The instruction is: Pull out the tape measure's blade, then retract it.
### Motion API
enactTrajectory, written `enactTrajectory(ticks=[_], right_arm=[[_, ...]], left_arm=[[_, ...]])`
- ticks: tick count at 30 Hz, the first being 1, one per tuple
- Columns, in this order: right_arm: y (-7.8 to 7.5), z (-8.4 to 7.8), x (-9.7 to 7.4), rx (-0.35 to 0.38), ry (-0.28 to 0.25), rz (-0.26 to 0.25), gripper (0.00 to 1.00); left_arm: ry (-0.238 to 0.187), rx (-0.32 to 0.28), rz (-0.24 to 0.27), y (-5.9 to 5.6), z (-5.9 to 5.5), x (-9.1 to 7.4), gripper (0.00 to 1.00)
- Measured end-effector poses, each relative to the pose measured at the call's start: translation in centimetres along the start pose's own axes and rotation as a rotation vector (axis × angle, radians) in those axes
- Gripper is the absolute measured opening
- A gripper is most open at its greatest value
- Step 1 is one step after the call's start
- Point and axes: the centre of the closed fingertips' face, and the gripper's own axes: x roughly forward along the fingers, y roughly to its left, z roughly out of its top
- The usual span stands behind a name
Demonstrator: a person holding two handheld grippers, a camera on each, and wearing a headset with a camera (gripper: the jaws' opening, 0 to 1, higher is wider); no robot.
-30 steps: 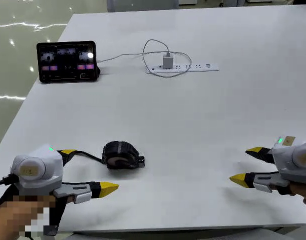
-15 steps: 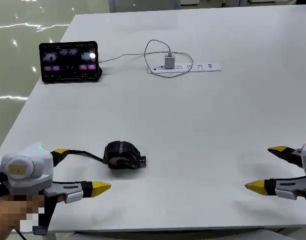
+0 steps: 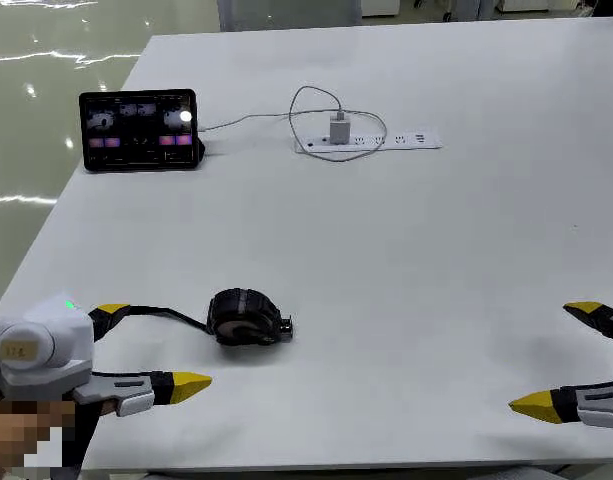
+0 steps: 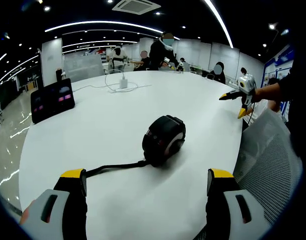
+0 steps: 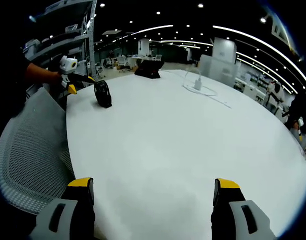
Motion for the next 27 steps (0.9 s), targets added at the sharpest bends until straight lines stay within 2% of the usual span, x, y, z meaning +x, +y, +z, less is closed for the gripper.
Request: enactTrajectory(ticks=[3, 10, 11, 27], right_arm=[[0.3, -0.1, 0.0, 0.024, 0.002, 0.017, 0.99], [0.9, 0.0, 0.0, 0.035, -0.006, 0.032, 0.99], [1.0, 0.2, 0.0, 0.063, -0.021, 0.036, 0.99], [0.8, 1.1, -0.2, 0.035, -0.038, 0.029, 0.99]], left_arm=[[0.009, 0.004, -0.002, 0.0, -0.2, -0.1, 0.99], [-0.001, 0.003, -0.017, -0.4, 0.4, -0.3, 0.99], [-0.001, 0.005, -0.017, -0.4, 0.5, -0.4, 0.99], [-0.003, 0.007, -0.018, 0.0, 0.8, -0.7, 0.99]])
